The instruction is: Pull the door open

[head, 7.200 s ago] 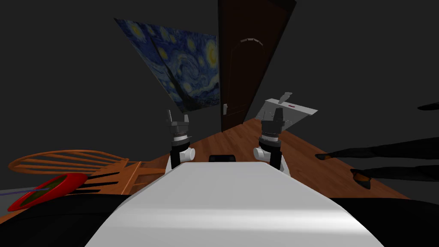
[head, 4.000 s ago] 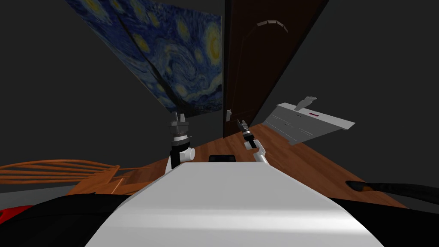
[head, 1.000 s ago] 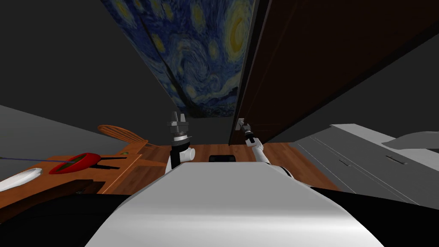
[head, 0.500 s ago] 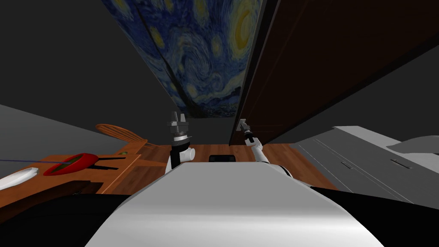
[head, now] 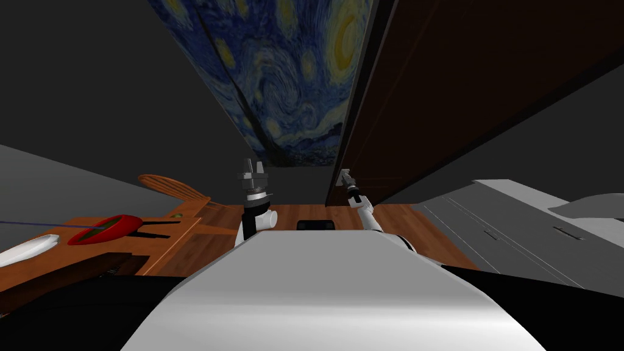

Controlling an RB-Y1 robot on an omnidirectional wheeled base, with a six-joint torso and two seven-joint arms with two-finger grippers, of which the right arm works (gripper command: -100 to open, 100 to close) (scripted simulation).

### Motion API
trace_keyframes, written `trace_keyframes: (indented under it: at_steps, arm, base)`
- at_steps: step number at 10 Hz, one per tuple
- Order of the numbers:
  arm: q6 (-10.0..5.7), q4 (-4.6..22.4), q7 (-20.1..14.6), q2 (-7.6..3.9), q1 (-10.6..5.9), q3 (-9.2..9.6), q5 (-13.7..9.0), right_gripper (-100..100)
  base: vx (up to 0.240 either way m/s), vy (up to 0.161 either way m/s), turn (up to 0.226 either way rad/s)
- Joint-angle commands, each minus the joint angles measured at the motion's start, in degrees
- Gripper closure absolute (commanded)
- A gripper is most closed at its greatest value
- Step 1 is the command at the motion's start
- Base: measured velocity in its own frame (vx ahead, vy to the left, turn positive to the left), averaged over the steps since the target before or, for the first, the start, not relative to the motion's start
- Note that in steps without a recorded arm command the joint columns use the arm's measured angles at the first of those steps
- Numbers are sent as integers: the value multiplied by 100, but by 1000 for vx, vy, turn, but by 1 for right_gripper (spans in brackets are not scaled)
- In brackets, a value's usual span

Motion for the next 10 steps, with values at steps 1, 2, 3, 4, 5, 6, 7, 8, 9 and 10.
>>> trace_keyframes:
  at_steps: [1, 2, 3, 4, 5, 6, 7, 8, 9, 10]
  arm:
    - [2, 94, -164, -38, 40, -17, -73, 100]
    - [1, 119, -297, -54, 50, -7, -131, 100]
    - [1, 145, -430, -70, 59, 2, -188, 100]
    - [0, 171, -563, -86, 69, 11, -246, 100]
    - [-1, 197, -709, -102, 76, 22, -309, 100]
    - [-5, 228, -879, -121, 77, 39, -391, 100]
    - [-5, 228, -905, -121, 77, 39, -391, 100]
    - [-8, 258, -1101, -139, 77, 57, -474, 100]
    - [-12, 289, -1281, -157, 78, 75, -557, 100]
    - [-12, 289, -1297, -157, 78, 75, -557, 100]
  base:
    - [-85, -19, 11]
    - [-79, -17, 17]
    - [-78, -21, 22]
    - [-71, -21, 28]
    - [-71, -24, 31]
    - [-67, -33, 33]
    - [-43, -26, 22]
    - [-39, -13, 36]
    - [-48, -16, 44]
    - [-39, -15, 22]
